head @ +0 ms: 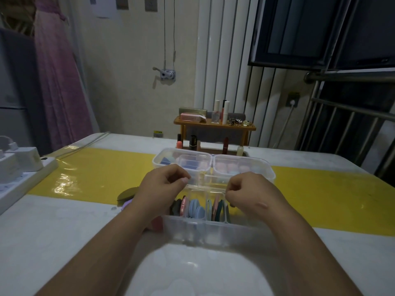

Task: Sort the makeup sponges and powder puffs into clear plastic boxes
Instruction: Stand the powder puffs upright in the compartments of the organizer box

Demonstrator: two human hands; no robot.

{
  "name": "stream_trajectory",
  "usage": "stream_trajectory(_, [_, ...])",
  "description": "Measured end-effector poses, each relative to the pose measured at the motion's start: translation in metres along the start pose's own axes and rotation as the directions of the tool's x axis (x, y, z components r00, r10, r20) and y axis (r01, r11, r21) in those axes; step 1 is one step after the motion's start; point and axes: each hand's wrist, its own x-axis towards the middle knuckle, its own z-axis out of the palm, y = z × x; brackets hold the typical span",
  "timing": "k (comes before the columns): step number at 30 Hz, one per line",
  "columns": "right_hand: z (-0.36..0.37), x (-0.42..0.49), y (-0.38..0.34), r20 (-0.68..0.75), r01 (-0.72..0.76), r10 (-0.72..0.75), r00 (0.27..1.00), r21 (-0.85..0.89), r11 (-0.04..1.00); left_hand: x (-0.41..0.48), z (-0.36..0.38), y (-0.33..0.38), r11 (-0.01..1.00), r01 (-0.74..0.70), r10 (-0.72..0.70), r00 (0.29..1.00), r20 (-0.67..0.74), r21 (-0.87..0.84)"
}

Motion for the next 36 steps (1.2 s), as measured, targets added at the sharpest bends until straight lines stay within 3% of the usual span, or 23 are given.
stream_trajectory(3, [-0.001,0.001,0.002,-0.049,0.012,-0.007,0.999,0.099,0.995,0.003,-0.007,-0.008,0.995,0.066,-0.070,0.996,-0.062,-0.073])
stream_trajectory(7, [0.003,0.001,0.001,-0.090,0.057,-0.041,0.995,0.182,0.982,0.006,-0.017,-0.019,0.949,0.218,-0.265,0.942,-0.204,-0.228])
stream_trajectory(12, [0.009,0.003,-0.002,-0.102,0.113,-0.095,0.990,0.191,0.975,0.008,-0.027,-0.026,0.931,0.327,-0.270,0.917,-0.293,0.164])
stream_trajectory(15, [0.011,0.003,-0.002,-0.098,0.131,-0.113,0.989,0.206,0.970,0.007,-0.028,-0.025,0.869,0.323,-0.261,0.943,-0.208,0.375])
stream_trajectory(17, [0.012,0.003,-0.002,-0.088,0.132,-0.116,0.989,0.201,0.971,0.006,-0.026,-0.022,0.780,0.310,-0.290,0.949,-0.125,0.544])
stream_trajectory(20, [0.013,0.004,-0.001,-0.087,0.134,-0.119,0.989,0.194,0.972,0.007,-0.021,-0.021,0.567,0.267,-0.397,0.917,-0.025,0.779])
stream_trajectory(23, [0.014,0.004,-0.001,-0.089,0.140,-0.125,0.988,0.193,0.971,0.010,-0.017,-0.023,0.449,0.236,-0.452,0.892,-0.009,0.862])
stream_trajectory(28, [0.014,0.005,0.000,-0.096,0.147,-0.130,0.987,0.190,0.971,0.009,-0.016,-0.021,0.608,0.291,-0.342,0.936,-0.088,0.738])
stream_trajectory(32, [0.014,0.006,0.001,-0.110,0.147,-0.127,0.986,0.201,0.968,0.005,-0.018,-0.017,0.828,0.322,-0.263,0.946,-0.191,0.458])
stream_trajectory(36, [0.014,0.006,0.001,-0.118,0.148,-0.124,0.985,0.226,0.963,0.003,-0.018,-0.014,0.900,0.289,-0.199,0.938,-0.282,0.326])
